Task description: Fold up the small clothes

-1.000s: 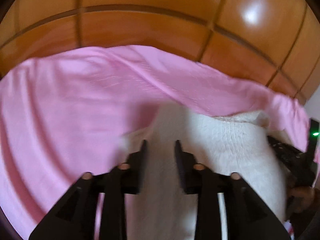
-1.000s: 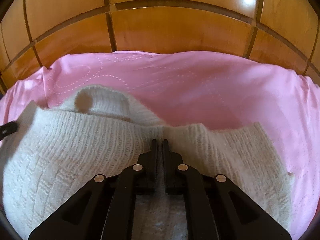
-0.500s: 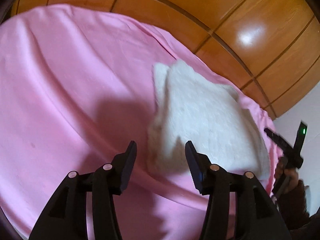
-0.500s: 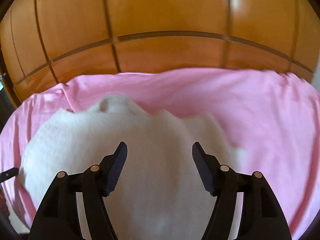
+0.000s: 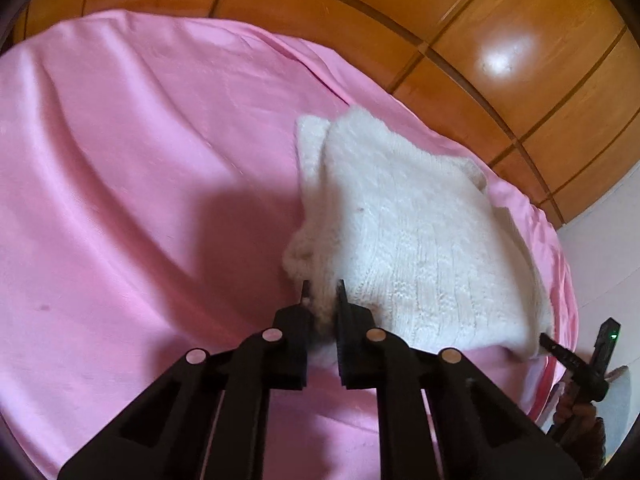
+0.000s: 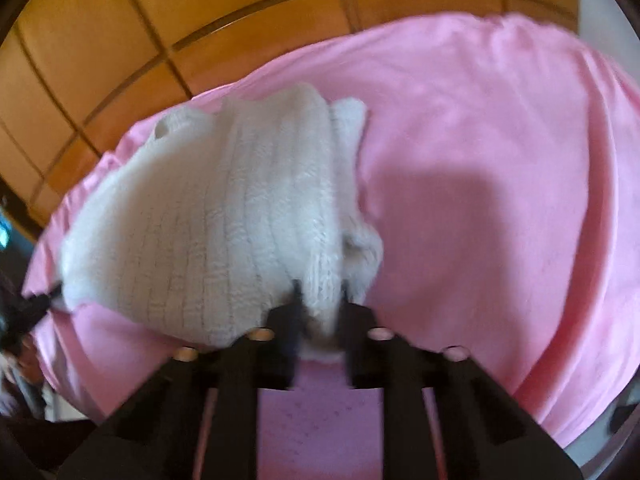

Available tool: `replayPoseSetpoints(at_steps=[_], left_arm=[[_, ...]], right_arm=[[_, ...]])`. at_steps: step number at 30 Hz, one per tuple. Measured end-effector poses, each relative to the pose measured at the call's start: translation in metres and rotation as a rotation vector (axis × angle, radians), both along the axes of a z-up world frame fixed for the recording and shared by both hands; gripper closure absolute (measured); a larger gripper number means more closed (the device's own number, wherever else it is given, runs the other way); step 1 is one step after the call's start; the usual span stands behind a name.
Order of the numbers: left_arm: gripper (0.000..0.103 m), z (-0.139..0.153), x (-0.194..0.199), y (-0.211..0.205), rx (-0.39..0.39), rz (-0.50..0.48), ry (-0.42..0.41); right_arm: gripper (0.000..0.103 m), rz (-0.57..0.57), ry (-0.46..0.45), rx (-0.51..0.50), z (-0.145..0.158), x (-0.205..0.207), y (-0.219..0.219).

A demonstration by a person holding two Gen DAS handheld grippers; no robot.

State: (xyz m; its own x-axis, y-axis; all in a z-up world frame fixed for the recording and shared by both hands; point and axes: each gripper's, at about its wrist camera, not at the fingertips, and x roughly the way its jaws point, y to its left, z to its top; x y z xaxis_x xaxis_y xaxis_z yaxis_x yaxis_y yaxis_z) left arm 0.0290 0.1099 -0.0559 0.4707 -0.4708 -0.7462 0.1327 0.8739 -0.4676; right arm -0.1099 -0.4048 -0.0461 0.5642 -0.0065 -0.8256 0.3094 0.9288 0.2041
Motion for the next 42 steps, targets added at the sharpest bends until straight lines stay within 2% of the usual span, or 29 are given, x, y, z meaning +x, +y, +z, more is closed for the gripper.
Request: replayPoseSetpoints(at_steps=[3, 6, 8, 9, 10, 11, 12, 14, 16, 18, 19, 21, 24, 25, 26, 27, 28, 30, 34, 36, 37, 39, 42], left_arm=[[0.098, 0.003, 0.003, 0.005, 0.075, 0.02, 0.009], [0.096, -0.015, 0.014, 0.002, 0.123, 0.033, 0.077], [0.083, -0.004, 0.008, -0.003, 0.175, 0.046, 0.031], [0.075, 0.001, 0.005, -0.004, 0.196, 0.06, 0.01], [0.074, 0.009, 0.0, -0.003, 0.217, 0.077, -0.02], [0.074, 0.02, -0.007, -0.002, 0.221, 0.092, -0.067], [0.074, 0.028, -0.012, -0.001, 0.21, 0.091, -0.1], [0.073, 0.045, -0.025, -0.007, 0.159, 0.052, -0.165], [0.073, 0.051, -0.031, -0.021, 0.125, -0.012, -0.194], [0.074, 0.051, -0.038, -0.048, 0.112, -0.123, -0.208], [0.074, 0.049, -0.039, -0.057, 0.108, -0.159, -0.206], [0.074, 0.043, -0.039, -0.088, 0.108, -0.244, -0.194], [0.074, 0.029, -0.033, -0.117, 0.115, -0.308, -0.155], [0.073, 0.02, -0.03, -0.126, 0.129, -0.331, -0.124], [0.071, 0.005, -0.026, -0.136, 0.196, -0.338, -0.1], [0.071, -0.003, -0.024, -0.14, 0.225, -0.343, -0.086], [0.071, -0.012, -0.025, -0.143, 0.246, -0.351, -0.099], [0.07, -0.01, -0.031, -0.143, 0.263, -0.353, -0.125], [0.07, 0.001, -0.032, -0.132, 0.187, -0.313, -0.095], [0.065, 0.013, -0.037, -0.125, 0.173, -0.289, -0.126], [0.061, 0.018, -0.04, -0.121, 0.181, -0.269, -0.144], [0.061, 0.023, -0.043, -0.108, 0.183, -0.212, -0.156], [0.059, 0.018, -0.04, -0.093, 0.219, -0.102, -0.127]], right_arm=[[0.099, -0.047, -0.015, -0.028, 0.009, -0.003, -0.017], [0.099, -0.057, 0.046, -0.027, -0.015, 0.01, -0.021], [0.098, -0.051, 0.046, -0.053, -0.018, 0.014, -0.015], [0.094, -0.047, 0.041, -0.052, -0.014, 0.012, -0.014], [0.086, -0.05, 0.03, -0.052, -0.008, 0.011, -0.014], [0.056, -0.066, 0.015, -0.077, 0.0, 0.009, -0.013], [0.036, -0.079, -0.016, -0.108, 0.01, 0.005, -0.011], [0.036, -0.033, -0.079, -0.154, 0.029, 0.003, 0.001], [0.042, 0.068, -0.114, -0.135, 0.042, 0.008, 0.023], [0.044, 0.179, -0.125, -0.128, 0.046, 0.018, 0.053], [0.052, 0.247, -0.128, -0.133, 0.045, 0.023, 0.073], [0.056, 0.342, -0.116, -0.102, 0.036, 0.036, 0.108], [0.062, 0.418, -0.076, -0.1, 0.015, 0.054, 0.141], [0.063, 0.433, -0.039, -0.112, 0.005, 0.06, 0.146], [0.064, 0.436, 0.025, -0.17, -0.014, 0.067, 0.151], [0.064, 0.435, 0.055, -0.174, -0.029, 0.07, 0.15], [0.064, 0.432, 0.033, -0.133, -0.035, 0.069, 0.143], [0.064, 0.441, 0.011, -0.089, -0.036, 0.067, 0.133], [0.064, 0.421, 0.015, -0.062, -0.028, 0.065, 0.132], [0.063, 0.415, -0.002, -0.066, -0.013, 0.059, 0.138], [0.063, 0.424, -0.029, -0.08, -0.003, 0.056, 0.142], [0.063, 0.443, -0.066, -0.065, 0.01, 0.052, 0.153], [0.063, 0.467, -0.079, -0.052, 0.009, 0.058, 0.168]])
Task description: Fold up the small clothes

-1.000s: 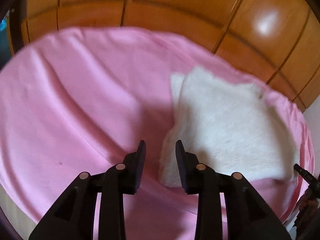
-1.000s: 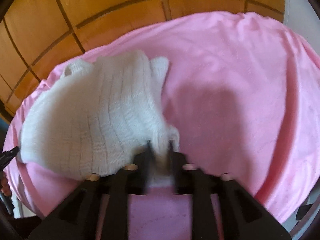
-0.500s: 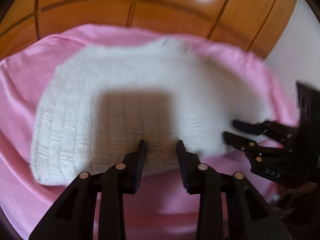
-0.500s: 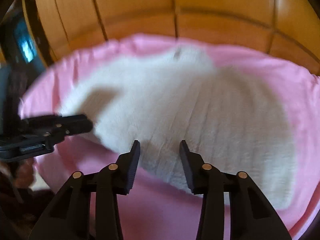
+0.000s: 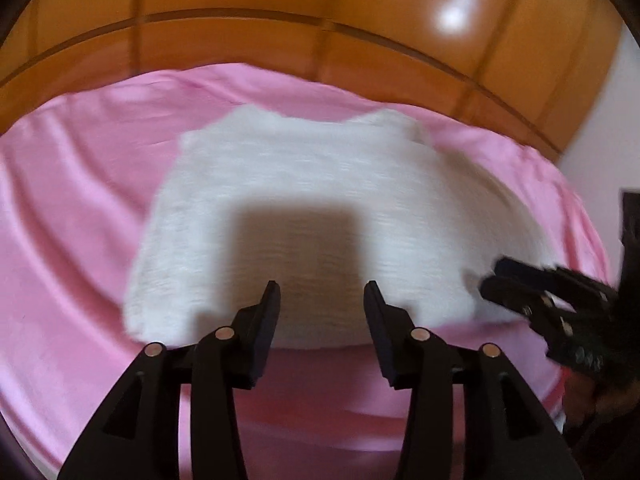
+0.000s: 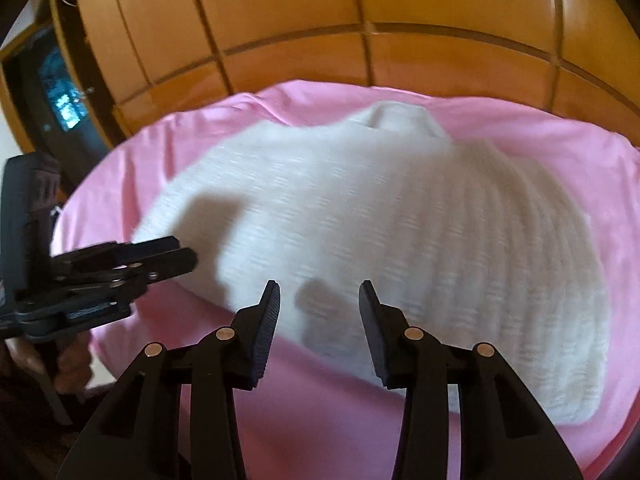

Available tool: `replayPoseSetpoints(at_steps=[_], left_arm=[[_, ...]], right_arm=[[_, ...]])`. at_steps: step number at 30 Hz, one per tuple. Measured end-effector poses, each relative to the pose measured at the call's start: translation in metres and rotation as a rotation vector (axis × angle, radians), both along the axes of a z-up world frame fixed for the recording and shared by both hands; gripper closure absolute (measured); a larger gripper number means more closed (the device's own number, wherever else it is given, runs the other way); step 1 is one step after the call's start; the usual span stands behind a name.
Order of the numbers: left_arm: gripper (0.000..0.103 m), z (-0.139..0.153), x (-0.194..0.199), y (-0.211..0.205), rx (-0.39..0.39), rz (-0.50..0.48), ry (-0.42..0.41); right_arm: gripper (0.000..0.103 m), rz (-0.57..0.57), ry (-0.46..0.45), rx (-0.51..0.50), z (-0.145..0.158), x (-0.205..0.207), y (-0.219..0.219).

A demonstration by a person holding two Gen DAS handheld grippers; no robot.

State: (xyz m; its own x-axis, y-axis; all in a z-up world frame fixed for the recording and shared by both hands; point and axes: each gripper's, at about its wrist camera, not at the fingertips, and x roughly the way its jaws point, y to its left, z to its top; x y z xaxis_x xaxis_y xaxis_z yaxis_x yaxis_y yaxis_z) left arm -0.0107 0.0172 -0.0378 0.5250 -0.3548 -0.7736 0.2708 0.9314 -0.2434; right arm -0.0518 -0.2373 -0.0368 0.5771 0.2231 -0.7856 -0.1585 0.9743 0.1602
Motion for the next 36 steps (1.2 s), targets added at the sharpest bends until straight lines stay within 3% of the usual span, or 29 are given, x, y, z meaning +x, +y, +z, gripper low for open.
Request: replayPoseSetpoints(at_steps=[2, 4, 7, 19, 21, 26, 33, 36], left_arm=[[0.059, -0.004, 0.007, 0.007, 0.044, 0.064, 0.027], [0.057, -0.001, 0.007, 0.015, 0.054, 0.095, 0.024], [0.049, 0.006, 0.007, 0.019, 0.083, 0.132, -0.011], [0.044, 0.023, 0.006, 0.021, 0.101, 0.159, -0.061], [0.043, 0.023, 0.008, 0.021, 0.108, 0.163, -0.061], [0.043, 0.024, 0.016, 0.026, 0.116, 0.176, -0.059], [0.041, 0.034, 0.067, 0.05, 0.082, 0.205, -0.054], [0.041, 0.028, 0.1, 0.057, 0.038, 0.21, -0.003]], right_arm=[[0.063, -0.006, 0.091, -0.039, -0.031, 0.009, 0.009], [0.061, -0.015, 0.059, -0.051, -0.042, 0.009, 0.011], [0.06, -0.011, 0.049, -0.065, -0.039, 0.008, 0.013], [0.053, -0.04, 0.059, 0.002, -0.018, 0.005, 0.006], [0.046, -0.059, 0.035, -0.005, -0.009, 0.006, 0.002], [0.045, -0.148, 0.004, 0.007, 0.007, 0.007, -0.02], [0.045, -0.296, 0.013, 0.022, 0.009, 0.013, -0.064], [0.045, -0.324, 0.013, 0.013, 0.007, 0.016, -0.075]])
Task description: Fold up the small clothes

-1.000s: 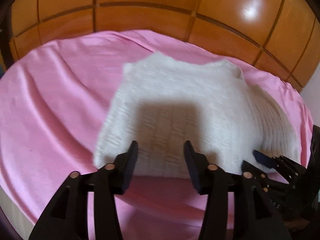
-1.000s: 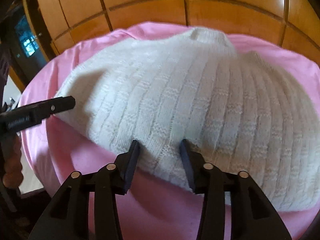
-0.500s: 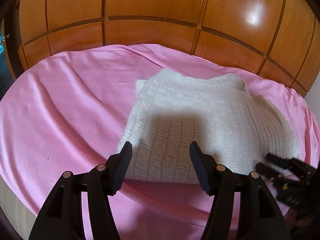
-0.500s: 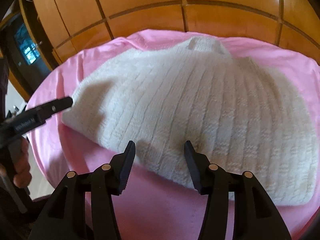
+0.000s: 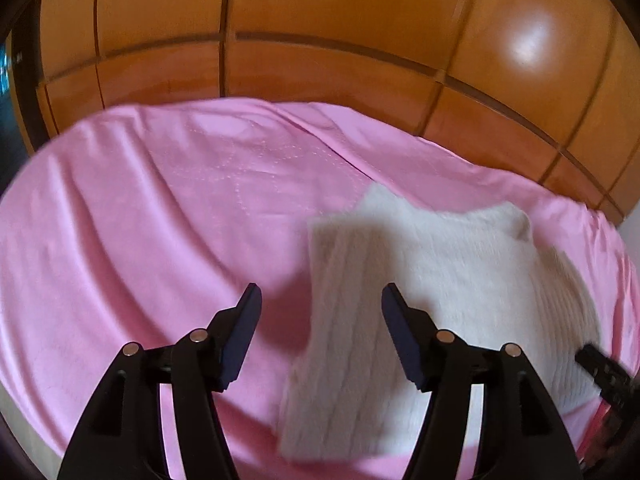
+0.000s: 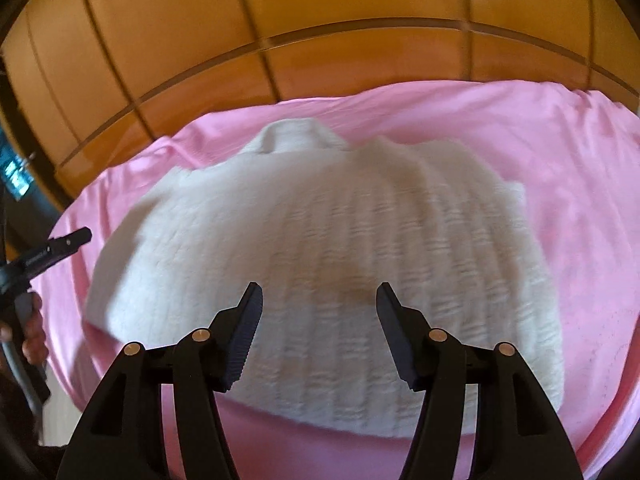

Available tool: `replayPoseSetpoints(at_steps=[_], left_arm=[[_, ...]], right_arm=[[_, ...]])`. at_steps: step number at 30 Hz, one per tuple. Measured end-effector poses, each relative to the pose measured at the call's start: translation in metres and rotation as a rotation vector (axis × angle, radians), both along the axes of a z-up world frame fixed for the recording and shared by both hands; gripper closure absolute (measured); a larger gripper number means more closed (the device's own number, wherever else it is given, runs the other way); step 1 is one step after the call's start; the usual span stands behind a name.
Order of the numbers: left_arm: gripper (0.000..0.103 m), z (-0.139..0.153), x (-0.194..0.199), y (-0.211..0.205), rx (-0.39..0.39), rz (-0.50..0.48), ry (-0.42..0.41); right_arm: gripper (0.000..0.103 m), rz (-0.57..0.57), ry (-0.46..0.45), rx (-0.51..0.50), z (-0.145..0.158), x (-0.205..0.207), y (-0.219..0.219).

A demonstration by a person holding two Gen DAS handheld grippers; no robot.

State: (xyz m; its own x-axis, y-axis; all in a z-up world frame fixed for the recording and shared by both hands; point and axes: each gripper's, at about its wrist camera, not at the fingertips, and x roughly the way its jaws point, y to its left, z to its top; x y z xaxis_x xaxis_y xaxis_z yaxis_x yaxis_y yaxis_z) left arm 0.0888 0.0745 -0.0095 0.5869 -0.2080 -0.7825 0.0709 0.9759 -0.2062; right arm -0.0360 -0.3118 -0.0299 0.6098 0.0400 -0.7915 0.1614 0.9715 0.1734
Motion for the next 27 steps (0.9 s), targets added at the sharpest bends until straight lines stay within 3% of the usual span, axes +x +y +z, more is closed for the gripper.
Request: replayPoseSetpoints(at_steps=[6, 8, 9, 10, 12, 15, 18, 20, 25, 26, 27], left_arm=[[0.044, -0.023, 0.051, -0.005, -0.085, 0.003, 0.087], [0.059, -0.033, 0.06, -0.012, -0.113, -0.016, 0.116], [0.067, -0.037, 0.064, -0.016, -0.106, -0.028, 0.13], [0.082, -0.042, 0.066, -0.021, -0.083, -0.028, 0.141], [0.096, -0.045, 0.064, -0.03, -0.06, -0.049, 0.124], [0.097, -0.04, 0.061, -0.034, -0.027, -0.008, 0.06], [0.098, -0.042, 0.068, -0.031, -0.009, 0.051, 0.059], [0.097, -0.055, 0.073, -0.039, 0.067, 0.068, 0.08], [0.094, -0.064, 0.068, -0.052, 0.185, 0.059, 0.059], [0.092, -0.06, 0.067, -0.052, 0.181, 0.063, 0.062], [0.081, -0.056, 0.065, -0.05, 0.177, 0.075, 0.061]], right_arm=[[0.045, -0.038, -0.013, -0.014, 0.0, 0.015, -0.016], [0.045, -0.057, -0.02, -0.026, 0.001, 0.019, -0.022], [0.045, -0.066, -0.022, -0.03, 0.001, 0.021, -0.026], [0.045, -0.082, -0.024, -0.035, 0.002, 0.023, -0.032], [0.045, -0.106, -0.028, -0.035, 0.002, 0.026, -0.042], [0.045, -0.133, -0.022, -0.037, -0.003, 0.037, -0.058], [0.045, -0.178, 0.017, -0.073, -0.018, 0.057, -0.075], [0.045, -0.235, 0.089, -0.117, -0.039, 0.076, -0.09], [0.042, -0.278, 0.076, -0.196, -0.054, 0.086, -0.089], [0.041, -0.277, 0.072, -0.188, -0.053, 0.085, -0.09], [0.04, -0.275, 0.07, -0.176, -0.053, 0.084, -0.092]])
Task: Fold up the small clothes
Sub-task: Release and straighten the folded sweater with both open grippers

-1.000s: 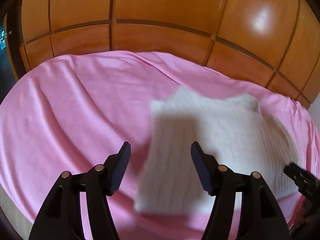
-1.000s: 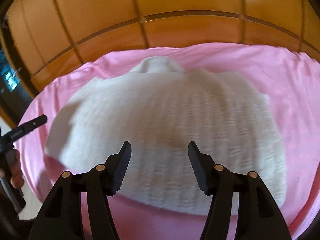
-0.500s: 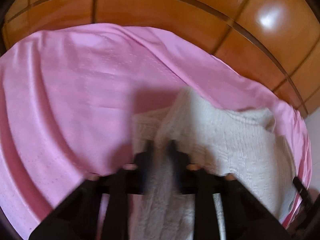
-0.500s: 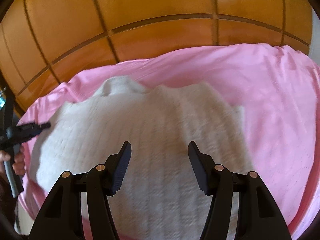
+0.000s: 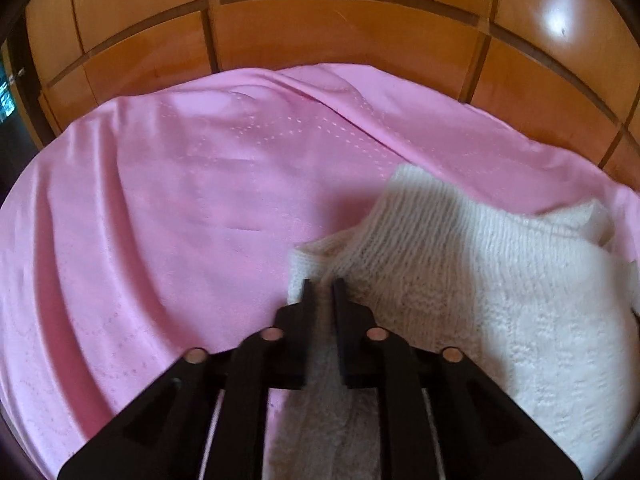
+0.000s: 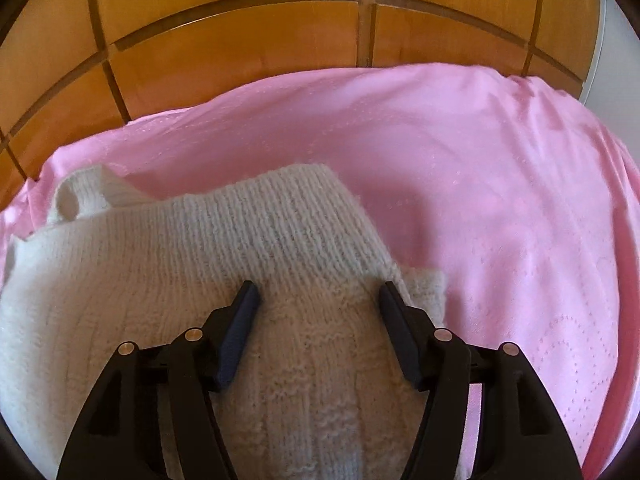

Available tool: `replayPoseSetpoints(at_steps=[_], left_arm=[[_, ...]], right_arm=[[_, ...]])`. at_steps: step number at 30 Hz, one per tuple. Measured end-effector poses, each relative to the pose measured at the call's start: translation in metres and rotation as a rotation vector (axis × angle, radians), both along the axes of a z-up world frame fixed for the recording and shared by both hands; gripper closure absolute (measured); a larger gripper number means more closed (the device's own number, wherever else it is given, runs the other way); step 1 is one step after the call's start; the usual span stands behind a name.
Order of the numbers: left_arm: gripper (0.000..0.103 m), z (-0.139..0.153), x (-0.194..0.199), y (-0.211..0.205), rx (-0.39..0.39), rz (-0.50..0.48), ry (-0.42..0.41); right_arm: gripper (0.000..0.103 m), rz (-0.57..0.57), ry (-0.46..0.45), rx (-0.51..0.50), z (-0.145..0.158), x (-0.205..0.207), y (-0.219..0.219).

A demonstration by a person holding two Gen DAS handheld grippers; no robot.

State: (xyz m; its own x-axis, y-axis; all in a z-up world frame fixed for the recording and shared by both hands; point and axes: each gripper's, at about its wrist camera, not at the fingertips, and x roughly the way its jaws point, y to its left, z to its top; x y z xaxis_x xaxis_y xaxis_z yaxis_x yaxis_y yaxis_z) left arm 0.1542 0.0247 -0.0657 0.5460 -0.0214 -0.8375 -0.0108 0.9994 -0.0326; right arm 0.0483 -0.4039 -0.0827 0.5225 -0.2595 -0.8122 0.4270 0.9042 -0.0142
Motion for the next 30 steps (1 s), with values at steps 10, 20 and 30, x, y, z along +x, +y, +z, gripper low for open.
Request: replayPoseSetpoints(at_steps=[10, 20, 30], left_arm=[[0.055, 0.05, -0.061, 0.01, -0.056, -0.023, -0.114], [0.048, 0.065, -0.106, -0.024, -0.054, -0.133, -0.121], [0.046, 0.07, -0.128, -0.052, -0.031, -0.183, -0.123]], right_arm=[[0.023, 0.043, -0.108, 0.109, 0.044, -0.037, -0.015], [0.016, 0.005, -0.08, 0.366, 0.016, -0.105, -0.061], [0.014, 0.075, -0.153, 0.596, 0.003, -0.124, -0.054]])
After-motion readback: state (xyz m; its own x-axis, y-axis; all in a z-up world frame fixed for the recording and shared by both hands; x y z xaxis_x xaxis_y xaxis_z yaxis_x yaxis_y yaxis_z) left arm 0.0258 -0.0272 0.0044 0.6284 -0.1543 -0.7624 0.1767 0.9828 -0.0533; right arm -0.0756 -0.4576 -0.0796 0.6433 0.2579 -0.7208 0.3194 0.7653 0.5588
